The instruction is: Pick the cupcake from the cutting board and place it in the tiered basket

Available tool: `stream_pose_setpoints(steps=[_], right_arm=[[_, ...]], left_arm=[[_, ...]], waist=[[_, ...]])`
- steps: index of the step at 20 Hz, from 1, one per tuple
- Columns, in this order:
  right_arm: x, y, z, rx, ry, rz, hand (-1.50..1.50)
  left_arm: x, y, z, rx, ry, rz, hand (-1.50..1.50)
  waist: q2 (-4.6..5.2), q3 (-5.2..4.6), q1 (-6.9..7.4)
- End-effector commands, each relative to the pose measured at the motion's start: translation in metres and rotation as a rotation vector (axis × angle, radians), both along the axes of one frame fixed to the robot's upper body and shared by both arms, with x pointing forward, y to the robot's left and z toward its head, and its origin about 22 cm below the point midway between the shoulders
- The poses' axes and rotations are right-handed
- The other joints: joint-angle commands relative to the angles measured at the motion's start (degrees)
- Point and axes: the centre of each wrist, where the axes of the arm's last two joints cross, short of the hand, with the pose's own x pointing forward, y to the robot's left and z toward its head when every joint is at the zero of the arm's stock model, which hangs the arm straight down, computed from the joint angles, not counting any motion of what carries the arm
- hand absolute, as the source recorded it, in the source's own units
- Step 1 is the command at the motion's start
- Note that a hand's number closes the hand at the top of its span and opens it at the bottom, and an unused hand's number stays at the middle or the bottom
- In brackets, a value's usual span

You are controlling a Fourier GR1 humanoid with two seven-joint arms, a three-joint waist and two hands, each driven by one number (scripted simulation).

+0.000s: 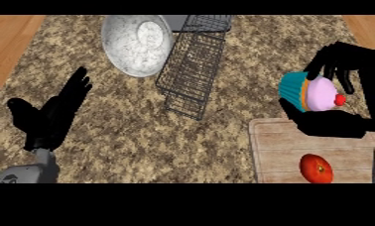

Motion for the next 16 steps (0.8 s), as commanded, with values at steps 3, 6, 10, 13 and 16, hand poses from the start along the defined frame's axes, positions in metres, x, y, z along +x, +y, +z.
stream_pose_setpoints(steps=[3, 6, 10, 13, 16], right_arm=[[0.018, 0.087, 0.027, -0.006, 0.019, 0.022, 1.50], [0.048, 0.108, 0.026, 0.027, 0.049, 0.022, 1.50], [0.048, 0.126, 0.012, 0.009, 0.085, 0.007, 1.50], [0.059, 0.148, 0.035, -0.013, 0.120, -0.013, 1.50], [0.074, 0.146, 0.001, 0.020, 0.147, -0.033, 1.50]], left_arm=[[0.009, 0.001, 0.010, -0.012, -0.017, -0.025, 0.00], [0.007, 0.011, -0.004, 0.000, -0.001, 0.002, 0.00], [-0.011, -0.006, -0.009, 0.003, -0.002, -0.007, 0.00], [0.000, 0.004, -0.001, -0.008, 0.000, -0.001, 0.00], [0.009, 0.009, 0.022, -0.009, -0.021, -0.003, 0.00]], waist=[[0.07, -0.02, 0.59], [0.19, 0.00, 0.53], [0.02, 0.04, 0.09], [0.02, 0.03, 0.06], [0.09, 0.06, 0.06]])
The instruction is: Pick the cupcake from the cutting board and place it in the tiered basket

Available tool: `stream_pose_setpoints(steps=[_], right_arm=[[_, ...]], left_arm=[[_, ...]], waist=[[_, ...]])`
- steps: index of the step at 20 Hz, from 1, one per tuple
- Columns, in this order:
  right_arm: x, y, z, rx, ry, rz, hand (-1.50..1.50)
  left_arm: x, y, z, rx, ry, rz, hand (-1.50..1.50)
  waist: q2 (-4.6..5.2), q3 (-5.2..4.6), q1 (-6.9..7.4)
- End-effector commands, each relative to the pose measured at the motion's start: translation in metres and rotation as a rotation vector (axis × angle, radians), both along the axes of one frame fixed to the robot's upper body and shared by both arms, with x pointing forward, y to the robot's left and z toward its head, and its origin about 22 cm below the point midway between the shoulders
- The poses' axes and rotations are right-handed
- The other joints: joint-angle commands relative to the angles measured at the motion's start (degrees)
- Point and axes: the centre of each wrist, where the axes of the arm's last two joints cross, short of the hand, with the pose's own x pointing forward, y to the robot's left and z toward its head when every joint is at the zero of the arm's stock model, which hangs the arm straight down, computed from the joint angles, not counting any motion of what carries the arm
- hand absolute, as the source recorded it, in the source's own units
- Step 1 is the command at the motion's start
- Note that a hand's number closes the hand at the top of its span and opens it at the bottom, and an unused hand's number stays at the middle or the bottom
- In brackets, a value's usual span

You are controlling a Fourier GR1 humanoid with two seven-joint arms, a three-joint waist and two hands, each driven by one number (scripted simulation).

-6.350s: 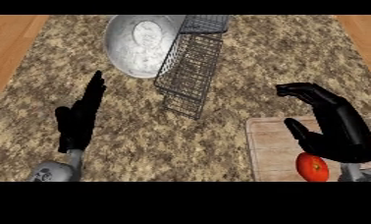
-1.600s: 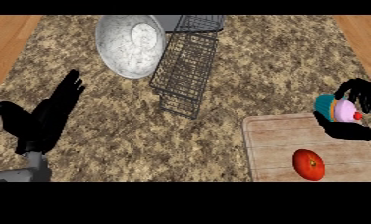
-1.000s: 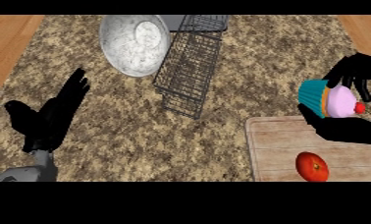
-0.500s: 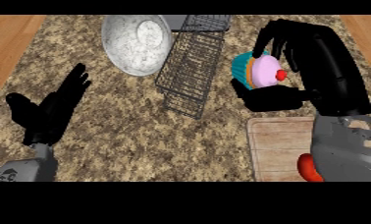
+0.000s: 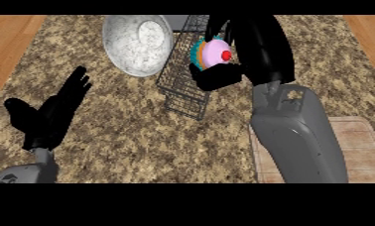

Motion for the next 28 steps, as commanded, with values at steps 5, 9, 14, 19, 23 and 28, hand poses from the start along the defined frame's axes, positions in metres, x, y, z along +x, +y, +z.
stream_pose_setpoints(steps=[5, 9, 14, 19, 23, 28], right_arm=[[0.022, 0.018, -0.025, -0.021, 0.059, -0.002, 1.50], [0.048, 0.034, -0.044, -0.070, 0.011, -0.033, 1.50], [0.041, 0.040, -0.062, -0.058, -0.010, -0.072, 1.50], [0.069, 0.038, -0.054, 0.052, -0.140, -0.139, 1.50], [0.082, 0.051, -0.072, 0.082, -0.116, -0.115, -1.50], [0.096, 0.056, -0.074, 0.053, -0.134, -0.114, -1.50]], left_arm=[[-0.001, 0.010, -0.006, -0.004, 0.010, 0.005, 0.00], [0.010, -0.006, -0.007, 0.005, 0.001, -0.006, 0.00], [0.004, -0.012, 0.004, -0.005, 0.007, -0.006, 0.00], [-0.008, -0.001, -0.004, -0.013, 0.001, -0.011, 0.00], [0.002, -0.031, 0.006, 0.007, -0.004, -0.025, 0.00], [0.000, -0.034, -0.004, -0.004, -0.020, -0.017, 0.00]], waist=[[0.01, 0.03, -0.24], [0.19, 0.02, 0.10], [0.03, 0.04, -0.01], [0.26, 0.04, 0.85], [0.30, 0.05, 1.21], [0.31, 0.03, 0.93]])
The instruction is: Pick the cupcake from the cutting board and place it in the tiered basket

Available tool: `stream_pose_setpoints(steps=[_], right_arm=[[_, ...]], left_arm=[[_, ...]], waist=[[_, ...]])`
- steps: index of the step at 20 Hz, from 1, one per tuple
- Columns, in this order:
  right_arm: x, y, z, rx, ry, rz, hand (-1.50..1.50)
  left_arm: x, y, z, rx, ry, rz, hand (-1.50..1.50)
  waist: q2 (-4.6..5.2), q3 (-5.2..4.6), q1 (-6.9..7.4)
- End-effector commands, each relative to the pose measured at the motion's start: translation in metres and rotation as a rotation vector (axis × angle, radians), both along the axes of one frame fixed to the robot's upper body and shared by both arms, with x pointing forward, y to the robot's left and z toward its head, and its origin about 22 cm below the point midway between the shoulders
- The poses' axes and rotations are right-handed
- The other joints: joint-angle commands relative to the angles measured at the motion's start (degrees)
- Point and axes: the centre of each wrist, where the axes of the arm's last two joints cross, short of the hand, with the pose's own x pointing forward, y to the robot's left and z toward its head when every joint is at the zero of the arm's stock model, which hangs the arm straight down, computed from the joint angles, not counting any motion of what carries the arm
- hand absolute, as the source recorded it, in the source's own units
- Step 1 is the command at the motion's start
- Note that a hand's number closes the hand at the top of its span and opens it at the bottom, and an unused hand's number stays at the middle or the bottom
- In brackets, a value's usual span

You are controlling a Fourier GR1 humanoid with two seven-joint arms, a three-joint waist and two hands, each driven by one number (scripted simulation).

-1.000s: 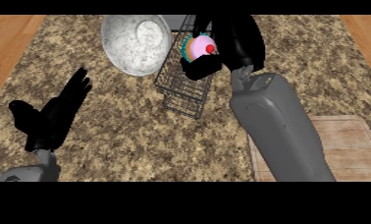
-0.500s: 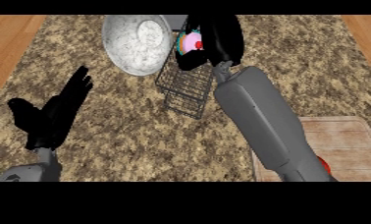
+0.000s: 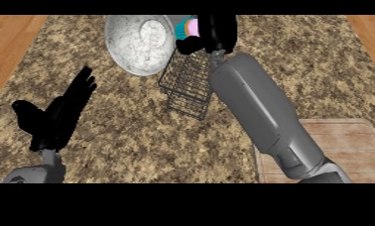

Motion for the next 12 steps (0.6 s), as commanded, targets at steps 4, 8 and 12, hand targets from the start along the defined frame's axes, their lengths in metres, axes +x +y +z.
stream_pose_setpoints(steps=[4, 8, 12], right_arm=[[-0.003, 0.003, -0.010, 0.100, -0.025, 0.020, -1.50], [0.009, 0.003, 0.019, 0.285, -0.024, -0.012, -1.50], [0.011, -0.016, 0.021, 0.461, -0.050, -0.020, -1.50]], left_arm=[[0.001, 0.008, 0.010, -0.012, 0.010, 0.004, 0.00], [-0.004, 0.006, -0.009, 0.013, 0.014, -0.011, 0.00], [0.001, 0.001, -0.004, 0.018, 0.014, 0.017, 0.00]], waist=[[-0.18, 0.01, -0.50], [0.13, 0.00, 0.53], [0.06, 0.05, -0.18]])
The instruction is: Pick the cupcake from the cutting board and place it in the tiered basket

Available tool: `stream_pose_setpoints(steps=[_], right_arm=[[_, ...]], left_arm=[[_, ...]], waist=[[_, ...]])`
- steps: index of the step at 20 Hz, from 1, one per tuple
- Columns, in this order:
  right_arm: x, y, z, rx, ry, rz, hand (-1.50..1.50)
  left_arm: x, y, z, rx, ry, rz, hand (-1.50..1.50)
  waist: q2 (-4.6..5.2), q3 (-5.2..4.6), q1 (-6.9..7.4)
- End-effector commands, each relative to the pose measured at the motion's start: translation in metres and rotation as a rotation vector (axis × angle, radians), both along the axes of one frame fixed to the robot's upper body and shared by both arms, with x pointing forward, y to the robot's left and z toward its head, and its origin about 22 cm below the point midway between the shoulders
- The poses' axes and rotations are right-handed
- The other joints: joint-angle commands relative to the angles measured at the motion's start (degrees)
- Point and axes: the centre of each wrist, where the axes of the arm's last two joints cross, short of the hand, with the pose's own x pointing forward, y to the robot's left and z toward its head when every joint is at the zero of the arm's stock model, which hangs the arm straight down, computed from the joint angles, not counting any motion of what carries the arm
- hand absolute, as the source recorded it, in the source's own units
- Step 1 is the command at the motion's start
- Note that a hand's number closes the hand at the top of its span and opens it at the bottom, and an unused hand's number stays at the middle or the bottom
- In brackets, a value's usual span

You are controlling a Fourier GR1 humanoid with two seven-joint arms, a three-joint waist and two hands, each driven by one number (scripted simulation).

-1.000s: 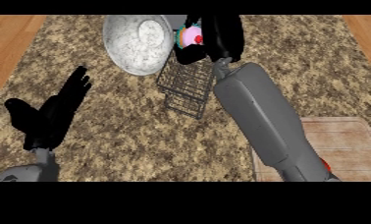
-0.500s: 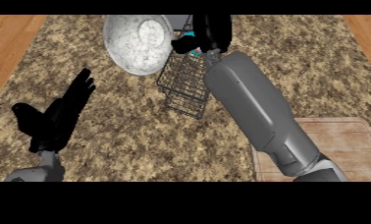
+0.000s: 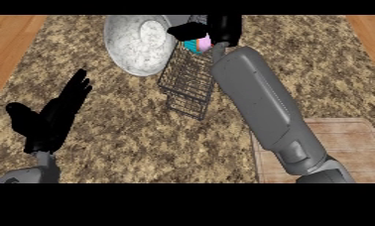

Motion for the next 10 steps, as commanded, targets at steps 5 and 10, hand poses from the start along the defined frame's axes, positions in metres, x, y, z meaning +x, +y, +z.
stream_pose_setpoints(steps=[5, 10], right_arm=[[0.002, -0.038, 0.035, 0.396, -0.047, -0.044, -1.50], [-0.012, -0.093, 0.036, 0.445, -0.151, -0.118, -1.50]], left_arm=[[-0.003, 0.010, -0.007, -0.006, 0.005, 0.020, 0.00], [0.003, -0.003, 0.004, 0.002, 0.001, 0.022, 0.00]], waist=[[-0.12, 0.01, -0.81], [-0.54, 0.02, -1.94]])
